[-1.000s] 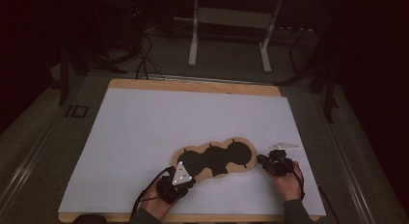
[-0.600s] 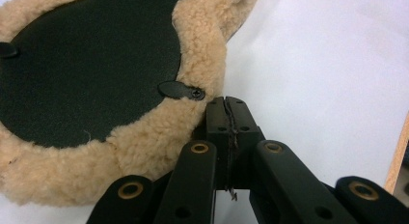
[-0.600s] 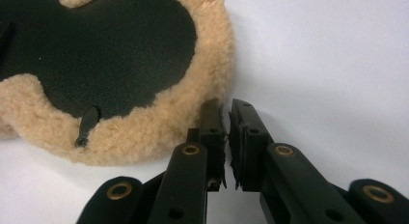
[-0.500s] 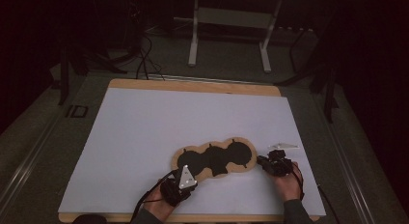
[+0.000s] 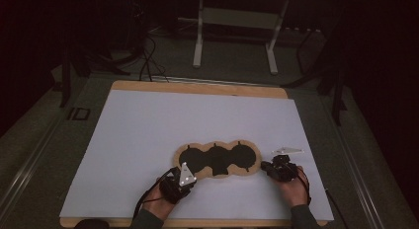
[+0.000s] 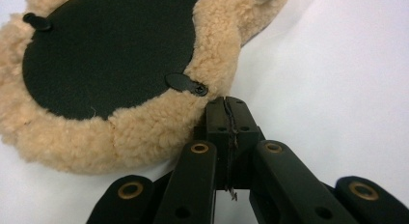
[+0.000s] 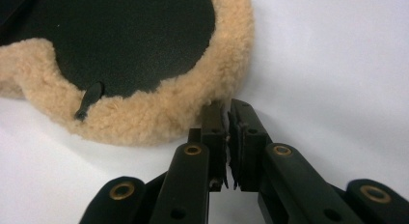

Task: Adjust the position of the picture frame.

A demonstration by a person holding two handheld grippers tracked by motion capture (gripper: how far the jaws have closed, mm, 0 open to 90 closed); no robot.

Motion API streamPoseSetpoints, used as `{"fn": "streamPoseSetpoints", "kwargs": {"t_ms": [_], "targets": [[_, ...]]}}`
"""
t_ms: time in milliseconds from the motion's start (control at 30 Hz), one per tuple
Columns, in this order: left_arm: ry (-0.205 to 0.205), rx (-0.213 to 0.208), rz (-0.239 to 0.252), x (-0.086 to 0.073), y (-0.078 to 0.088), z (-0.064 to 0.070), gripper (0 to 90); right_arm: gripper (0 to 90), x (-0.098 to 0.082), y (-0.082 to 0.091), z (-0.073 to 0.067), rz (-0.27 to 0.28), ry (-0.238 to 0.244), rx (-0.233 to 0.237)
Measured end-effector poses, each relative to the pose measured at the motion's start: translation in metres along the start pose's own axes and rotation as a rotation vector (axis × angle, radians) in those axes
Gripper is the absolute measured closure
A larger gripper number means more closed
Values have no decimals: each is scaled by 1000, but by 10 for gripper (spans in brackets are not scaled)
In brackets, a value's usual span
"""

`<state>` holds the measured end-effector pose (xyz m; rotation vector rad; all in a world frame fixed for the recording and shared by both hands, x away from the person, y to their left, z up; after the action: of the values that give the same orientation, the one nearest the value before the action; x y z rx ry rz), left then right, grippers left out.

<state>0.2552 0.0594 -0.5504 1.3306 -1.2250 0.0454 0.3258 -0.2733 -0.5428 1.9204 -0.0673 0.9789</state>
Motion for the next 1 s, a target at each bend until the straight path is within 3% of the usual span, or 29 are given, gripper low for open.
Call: {"fn": "streamPoseSetpoints", "kwargs": {"t_ms": [167,367,567,1000], "targets": [[15,12,-9,-1,-1,-7,900,848,0,-1,-2,-4,7,7],[47,-8,-40,-5,1,-18,900,867,-1,1,-7,-20,17,17],[53,8,-47,-6,2,-23,900,897,-1,1,-14,-42,45,23],[105,43,-55,-8,0,-37,900,897,4,-5,-18,-27,39,21]]}}
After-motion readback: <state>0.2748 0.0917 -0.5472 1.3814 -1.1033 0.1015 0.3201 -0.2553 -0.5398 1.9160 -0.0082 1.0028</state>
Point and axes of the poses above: each handheld gripper's, and its own axes: y roughly backward along the jaws, x roughly out of its top, z roughly to its right, the point moved 2 cm from there along -y, roughly forward along the jaws, and after that the axes turned 12 degrees about x, right-handed, at the moved point
